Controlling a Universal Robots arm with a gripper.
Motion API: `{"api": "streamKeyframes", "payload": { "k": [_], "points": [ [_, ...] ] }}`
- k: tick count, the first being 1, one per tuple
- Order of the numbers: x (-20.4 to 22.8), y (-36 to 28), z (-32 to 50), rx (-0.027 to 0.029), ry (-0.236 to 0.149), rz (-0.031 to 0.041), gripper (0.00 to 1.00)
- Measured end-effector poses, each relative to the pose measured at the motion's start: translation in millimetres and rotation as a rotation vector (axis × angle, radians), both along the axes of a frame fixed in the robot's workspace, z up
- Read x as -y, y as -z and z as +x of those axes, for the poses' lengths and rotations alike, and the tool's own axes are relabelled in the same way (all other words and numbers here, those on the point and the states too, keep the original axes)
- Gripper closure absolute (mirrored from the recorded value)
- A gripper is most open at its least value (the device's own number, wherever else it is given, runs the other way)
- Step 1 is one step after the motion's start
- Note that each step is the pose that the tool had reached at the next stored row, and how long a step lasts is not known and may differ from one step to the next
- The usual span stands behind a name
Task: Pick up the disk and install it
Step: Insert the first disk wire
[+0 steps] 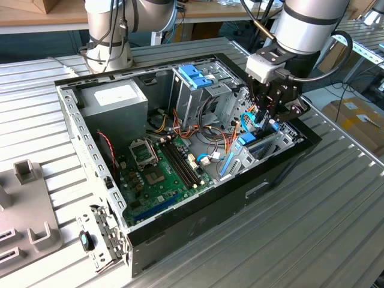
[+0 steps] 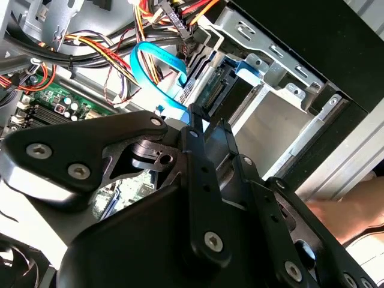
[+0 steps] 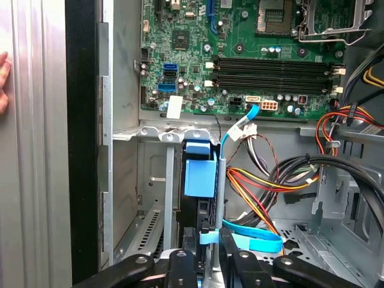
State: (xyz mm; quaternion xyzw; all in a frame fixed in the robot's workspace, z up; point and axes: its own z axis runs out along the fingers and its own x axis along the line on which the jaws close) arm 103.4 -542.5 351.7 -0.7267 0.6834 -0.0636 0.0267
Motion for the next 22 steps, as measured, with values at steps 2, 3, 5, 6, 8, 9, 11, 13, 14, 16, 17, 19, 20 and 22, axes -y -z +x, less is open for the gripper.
{"api": "streamKeyframes", "payload": {
  "k": [2,3,5,6,8,9,11,13,14,16,17,19,20,22],
  "points": [
    [0.0,0.0,0.0,0.0,0.0,0.0001,0.71],
    [0.0,-0.1,0.0,0.0,0.0,0.0,0.71],
    [0.0,-0.2,0.9,-0.0054,0.0,-0.0003,0.71],
    [0.0,-0.2,1.4,-0.0124,0.001,-0.0002,0.71],
    [0.0,-0.1,2.6,-0.034,0.005,-0.0001,0.71],
    [0.0,-0.1,3.2,-0.0461,0.007,0.0,0.71],
    [0.0,-0.1,3.8,-0.0538,0.01,0.0003,0.71],
    [0.0,-0.1,5.5,-0.0577,0.015,0.0009,0.71],
    [0.0,0.0,6.6,-0.059,0.017,0.001,0.71],
    [0.0,-0.1,9.8,-0.0634,0.019,0.0011,0.71],
    [-0.1,-0.1,10.4,-0.0659,0.021,0.0011,0.71],
    [0.0,-0.1,10.8,-0.0751,0.031,0.0013,0.71],
    [0.0,-0.1,10.7,-0.0781,0.038,0.0015,0.71],
    [0.0,-0.1,11.0,-0.0819,0.051,0.0019,0.71]
  ]
}}
